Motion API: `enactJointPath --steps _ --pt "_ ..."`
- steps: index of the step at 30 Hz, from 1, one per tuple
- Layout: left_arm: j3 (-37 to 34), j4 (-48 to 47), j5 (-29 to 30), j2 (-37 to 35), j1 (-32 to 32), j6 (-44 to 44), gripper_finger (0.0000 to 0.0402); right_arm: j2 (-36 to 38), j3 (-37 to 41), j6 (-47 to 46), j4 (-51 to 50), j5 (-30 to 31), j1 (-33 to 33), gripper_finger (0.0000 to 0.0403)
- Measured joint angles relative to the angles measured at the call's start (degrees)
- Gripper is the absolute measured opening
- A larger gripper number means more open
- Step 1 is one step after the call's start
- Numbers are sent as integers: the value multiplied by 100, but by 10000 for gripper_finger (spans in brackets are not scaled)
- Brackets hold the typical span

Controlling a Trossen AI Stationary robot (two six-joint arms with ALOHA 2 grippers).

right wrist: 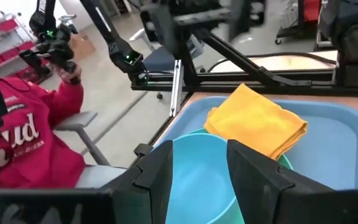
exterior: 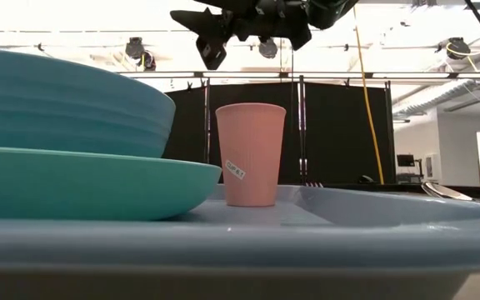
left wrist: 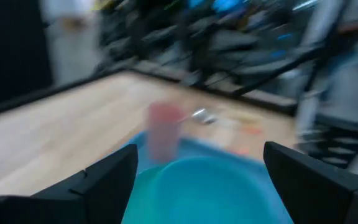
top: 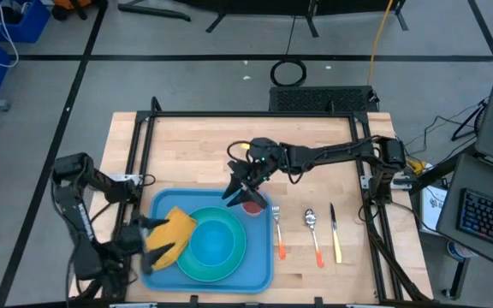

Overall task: Set up tray
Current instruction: Put the yellow table napkin on top of the blue tray to the left of the green plate

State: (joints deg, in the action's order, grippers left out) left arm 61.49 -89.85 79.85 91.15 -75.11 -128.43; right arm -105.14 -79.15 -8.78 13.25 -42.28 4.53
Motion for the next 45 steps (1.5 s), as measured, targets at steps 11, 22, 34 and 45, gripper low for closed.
enactJointPath --steps 11,22,34,45 --pt "13 165 1019 -118 -368 744 352 -161 -53 -271 155 289 77 144" --pt "20 180 1017 -122 -325 832 351 -1673 -2020 -632 -1458 168 69 144" --pt "20 313 1017 -129 -325 812 351 -3285 -4082 -415 -2254 -432 35 144" --pt "20 265 1017 -130 -289 878 351 -3580 -4404 78 -2153 623 -122 144"
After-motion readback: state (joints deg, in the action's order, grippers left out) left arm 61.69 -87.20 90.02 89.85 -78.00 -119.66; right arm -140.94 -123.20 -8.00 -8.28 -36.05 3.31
